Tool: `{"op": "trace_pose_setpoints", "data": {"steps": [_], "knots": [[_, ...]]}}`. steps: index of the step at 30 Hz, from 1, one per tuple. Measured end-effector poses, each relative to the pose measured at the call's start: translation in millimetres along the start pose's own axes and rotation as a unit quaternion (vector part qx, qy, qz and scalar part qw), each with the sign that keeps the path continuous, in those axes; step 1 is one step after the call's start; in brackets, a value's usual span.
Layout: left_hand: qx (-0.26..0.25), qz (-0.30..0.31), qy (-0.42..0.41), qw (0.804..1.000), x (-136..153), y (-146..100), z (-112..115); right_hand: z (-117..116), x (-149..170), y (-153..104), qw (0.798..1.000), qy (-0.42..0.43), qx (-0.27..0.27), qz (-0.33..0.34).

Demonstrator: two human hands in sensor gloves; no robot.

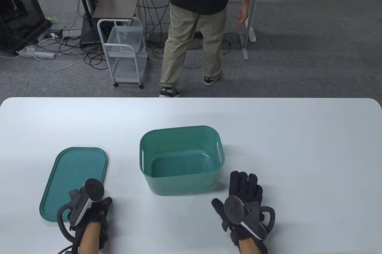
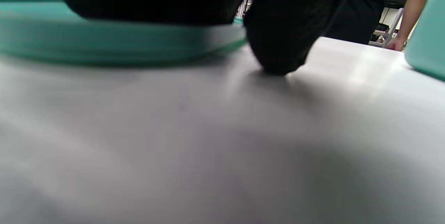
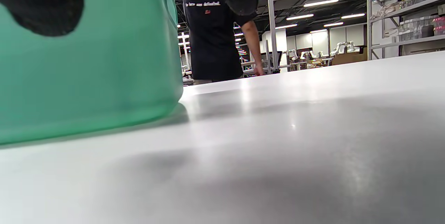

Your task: Cover the plastic storage box

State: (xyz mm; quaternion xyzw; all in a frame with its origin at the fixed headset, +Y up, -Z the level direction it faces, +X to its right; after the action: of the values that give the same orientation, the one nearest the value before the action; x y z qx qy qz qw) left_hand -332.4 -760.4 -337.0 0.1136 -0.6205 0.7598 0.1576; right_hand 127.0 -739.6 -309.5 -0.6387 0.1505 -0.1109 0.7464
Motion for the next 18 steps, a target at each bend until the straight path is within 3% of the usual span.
{"op": "trace_pose_setpoints", "data": {"steps": [10, 13, 18], "knots": [[-0.011, 0.014, 0.052, 0.998, -12, -2, -3, -1, 0, -1, 1.000, 0.006, -0.006, 0.001], [-0.064, 0.015, 0.084, 0.994, -20, -7, -14, -1, 0, -1, 1.000, 0.008, -0.007, 0.000], [-0.193, 0.032, 0.062, 0.979, -29, -23, -39, -1, 1, -1, 1.000, 0.014, -0.007, -0.002]]}}
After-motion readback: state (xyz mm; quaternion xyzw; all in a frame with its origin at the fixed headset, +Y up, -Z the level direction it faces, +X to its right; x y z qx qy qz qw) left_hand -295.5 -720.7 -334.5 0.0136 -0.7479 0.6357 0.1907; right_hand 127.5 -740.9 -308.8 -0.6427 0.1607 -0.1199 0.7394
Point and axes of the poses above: the tracker on the back of each hand, its own x axis roughly to the little-finger side, its own y axis roughly from the wrist to the fingertips, z = x × y, the point moved 3 cm from there along y, roughly from the wrist to the fingertips, and after that the axes turned 12 degrees about y, right-handed, at the moved point
